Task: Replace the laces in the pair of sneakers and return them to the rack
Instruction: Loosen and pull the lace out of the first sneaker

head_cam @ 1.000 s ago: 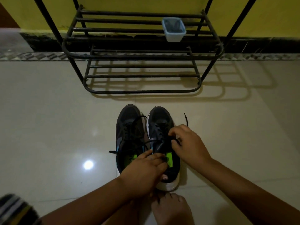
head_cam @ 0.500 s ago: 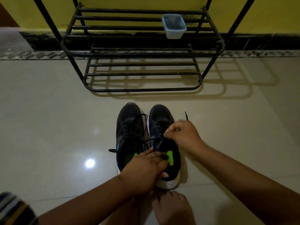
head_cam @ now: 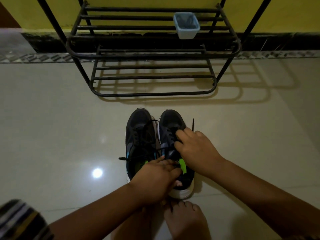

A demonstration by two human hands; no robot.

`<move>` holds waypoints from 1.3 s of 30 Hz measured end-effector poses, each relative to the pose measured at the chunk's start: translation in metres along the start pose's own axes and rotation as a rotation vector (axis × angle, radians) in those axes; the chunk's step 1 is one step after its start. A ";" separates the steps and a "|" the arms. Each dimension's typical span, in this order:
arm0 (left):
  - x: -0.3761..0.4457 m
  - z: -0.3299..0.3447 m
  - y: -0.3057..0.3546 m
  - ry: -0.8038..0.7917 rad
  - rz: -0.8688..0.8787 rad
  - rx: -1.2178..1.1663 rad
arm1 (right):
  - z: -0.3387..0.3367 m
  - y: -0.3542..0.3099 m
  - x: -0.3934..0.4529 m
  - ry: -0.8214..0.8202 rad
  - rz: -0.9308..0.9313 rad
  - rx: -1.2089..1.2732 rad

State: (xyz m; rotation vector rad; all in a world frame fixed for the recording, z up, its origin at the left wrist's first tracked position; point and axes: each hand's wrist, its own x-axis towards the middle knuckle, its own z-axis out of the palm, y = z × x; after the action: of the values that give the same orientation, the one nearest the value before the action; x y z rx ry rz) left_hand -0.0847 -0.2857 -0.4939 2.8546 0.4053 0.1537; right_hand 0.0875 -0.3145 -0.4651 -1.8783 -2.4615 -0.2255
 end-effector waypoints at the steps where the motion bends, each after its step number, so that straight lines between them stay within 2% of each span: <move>1: 0.000 0.000 0.000 0.002 0.000 0.003 | 0.003 0.000 -0.001 -0.007 0.030 0.026; 2: 0.000 0.000 0.000 0.001 -0.001 0.003 | 0.002 -0.001 0.000 -0.030 0.121 0.140; 3: 0.000 0.000 -0.001 0.001 -0.003 0.003 | -0.002 -0.001 0.003 -0.072 0.281 0.358; 5: -0.001 0.001 -0.001 0.003 -0.004 -0.001 | -0.020 0.001 0.015 -0.182 0.736 1.037; 6: -0.001 0.001 -0.002 0.004 -0.002 -0.006 | -0.023 0.004 0.018 -0.208 0.895 1.343; 7: -0.001 0.001 -0.002 0.004 0.001 -0.011 | -0.024 0.007 0.018 -0.213 0.971 1.480; 8: -0.001 0.000 -0.001 0.007 0.003 -0.008 | -0.024 0.010 0.018 -0.225 0.955 1.461; 10: -0.001 0.000 -0.001 0.012 0.003 0.001 | -0.020 0.012 0.013 -0.231 0.768 1.252; 13: -0.001 0.001 -0.001 0.009 -0.007 -0.002 | -0.010 0.013 0.005 -0.239 0.412 0.636; 15: -0.001 0.002 -0.001 0.004 -0.010 0.000 | -0.004 0.012 0.002 -0.120 0.212 0.295; 17: -0.001 0.003 -0.001 0.002 -0.009 -0.008 | -0.002 0.008 0.001 -0.003 0.146 0.216; 19: -0.001 0.002 -0.001 0.008 -0.007 -0.011 | -0.005 0.006 0.005 -0.030 0.269 0.417; 23: -0.001 0.001 -0.001 0.015 -0.005 -0.026 | -0.022 0.014 0.014 -0.144 0.931 1.481; 24: 0.000 0.001 -0.001 0.014 -0.005 -0.028 | -0.023 0.017 0.014 -0.123 0.998 1.586; 25: 0.000 0.001 -0.002 0.011 -0.005 -0.029 | -0.023 0.018 0.013 -0.116 0.993 1.599; 26: 0.000 0.002 -0.002 0.011 -0.003 -0.033 | -0.022 0.019 0.012 -0.116 0.916 1.490; 30: 0.000 0.001 -0.001 0.014 0.000 -0.019 | -0.009 0.012 0.006 -0.083 0.310 0.457; 32: 0.000 0.000 0.000 0.008 -0.005 -0.023 | -0.004 0.009 0.003 -0.004 0.140 0.233; 34: 0.000 0.000 -0.001 0.009 -0.009 -0.025 | 0.002 0.007 0.001 0.065 0.093 0.222; 36: 0.000 -0.001 -0.001 -0.006 -0.010 -0.037 | 0.001 0.002 0.004 0.084 0.206 0.410; 37: 0.000 -0.001 -0.001 -0.012 -0.008 -0.039 | -0.006 0.001 0.007 0.095 0.360 0.617; 39: 0.000 -0.002 -0.002 -0.018 -0.007 -0.036 | -0.027 0.000 0.016 0.067 0.708 1.222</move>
State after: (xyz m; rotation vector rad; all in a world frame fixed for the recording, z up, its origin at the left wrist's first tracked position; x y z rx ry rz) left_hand -0.0855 -0.2835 -0.4920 2.8163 0.4054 0.1331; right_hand 0.0821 -0.3032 -0.4361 -1.7824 -1.1275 0.9540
